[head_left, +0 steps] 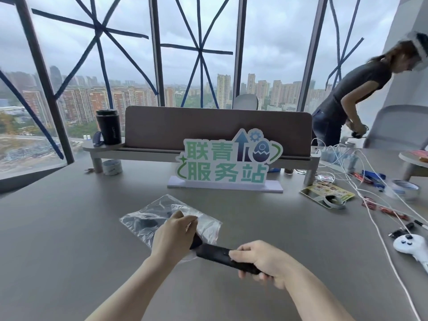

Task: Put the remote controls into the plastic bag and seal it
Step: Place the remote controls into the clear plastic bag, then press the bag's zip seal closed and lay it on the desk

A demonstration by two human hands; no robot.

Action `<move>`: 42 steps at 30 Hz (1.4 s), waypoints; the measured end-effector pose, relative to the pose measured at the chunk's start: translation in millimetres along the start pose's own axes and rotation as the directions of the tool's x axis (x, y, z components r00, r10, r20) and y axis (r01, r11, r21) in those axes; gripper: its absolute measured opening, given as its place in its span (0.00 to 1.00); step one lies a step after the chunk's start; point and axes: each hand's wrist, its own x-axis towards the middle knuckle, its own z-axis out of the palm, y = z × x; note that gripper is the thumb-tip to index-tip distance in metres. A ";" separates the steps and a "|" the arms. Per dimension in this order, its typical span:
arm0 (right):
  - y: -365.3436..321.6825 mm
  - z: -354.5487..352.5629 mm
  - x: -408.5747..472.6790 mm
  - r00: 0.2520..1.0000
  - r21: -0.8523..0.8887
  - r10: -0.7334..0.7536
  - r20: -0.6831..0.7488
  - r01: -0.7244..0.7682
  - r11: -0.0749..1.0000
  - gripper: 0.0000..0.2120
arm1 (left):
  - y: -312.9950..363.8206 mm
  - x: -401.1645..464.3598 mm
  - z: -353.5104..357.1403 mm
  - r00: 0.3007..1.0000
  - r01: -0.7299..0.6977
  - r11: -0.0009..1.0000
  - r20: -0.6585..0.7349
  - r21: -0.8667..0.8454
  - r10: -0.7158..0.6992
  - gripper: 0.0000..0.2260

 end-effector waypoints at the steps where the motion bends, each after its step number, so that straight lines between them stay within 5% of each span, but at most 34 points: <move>1: -6.1 13.3 11.5 1.000 0.041 -0.013 0.003 0.013 0.999 0.10 | -0.3 -0.3 -1.2 1.000 0.004 1.000 0.007 -0.006 -0.004 0.11; 6: -25.1 56.0 49.1 0.985 0.321 -0.126 -0.115 0.157 0.934 0.07 | -5.8 -4.0 -9.0 1.000 0.006 0.999 0.002 -0.052 -0.006 0.11; 10: -12.1 47.7 57.5 0.843 0.058 -0.150 -0.516 0.209 0.976 0.06 | -9.0 -7.6 -13.9 1.000 -0.012 0.999 0.011 -0.050 0.013 0.12; 15: -22.5 45.9 79.7 0.866 -0.221 -0.296 -0.403 0.221 0.950 0.25 | -16.6 -19.9 -13.0 0.982 -0.040 0.994 0.187 0.104 0.020 0.22; 21: -42.6 44.1 87.4 0.727 -0.339 -0.397 -0.560 0.237 0.911 0.14 | -32.0 -33.0 -35.2 0.947 0.063 0.932 0.273 0.358 -0.169 0.26; 23: -50.8 44.1 76.4 0.709 -0.317 -0.414 -0.570 0.275 0.908 0.12 | -38.9 -21.9 -46.2 0.956 0.140 0.953 0.215 0.269 -0.201 0.25; 26: -78.8 39.0 51.9 0.669 -0.230 -0.450 -0.591 0.395 0.889 0.11 | -32.3 10.5 -84.8 0.958 0.285 0.935 0.101 -0.211 -0.269 0.18; 30: -135.6 23.3 2.8 0.612 -0.031 -0.466 -0.639 0.585 0.811 0.14 | 0.2 49.3 -156.4 0.972 0.149 0.839 -0.076 -0.524 -0.220 0.10; 36: -182.4 -2.7 -37.6 0.573 0.056 -0.462 -0.677 0.666 0.743 0.12 | 31.7 66.8 -208.4 0.994 0.096 0.689 0.030 -0.718 -0.108 0.03; 39: -179.1 -8.5 -43.1 0.608 0.087 -0.425 -0.671 0.634 0.769 0.11 | 31.3 60.9 -198.3 0.994 0.099 0.720 0.107 -0.687 -0.035 0.09; 42: -168.1 -9.6 -47.0 0.625 0.093 -0.390 -0.676 0.598 0.796 0.10 | 26.3 52.7 -173.8 0.999 0.044 0.813 0.026 -0.580 -0.035 0.11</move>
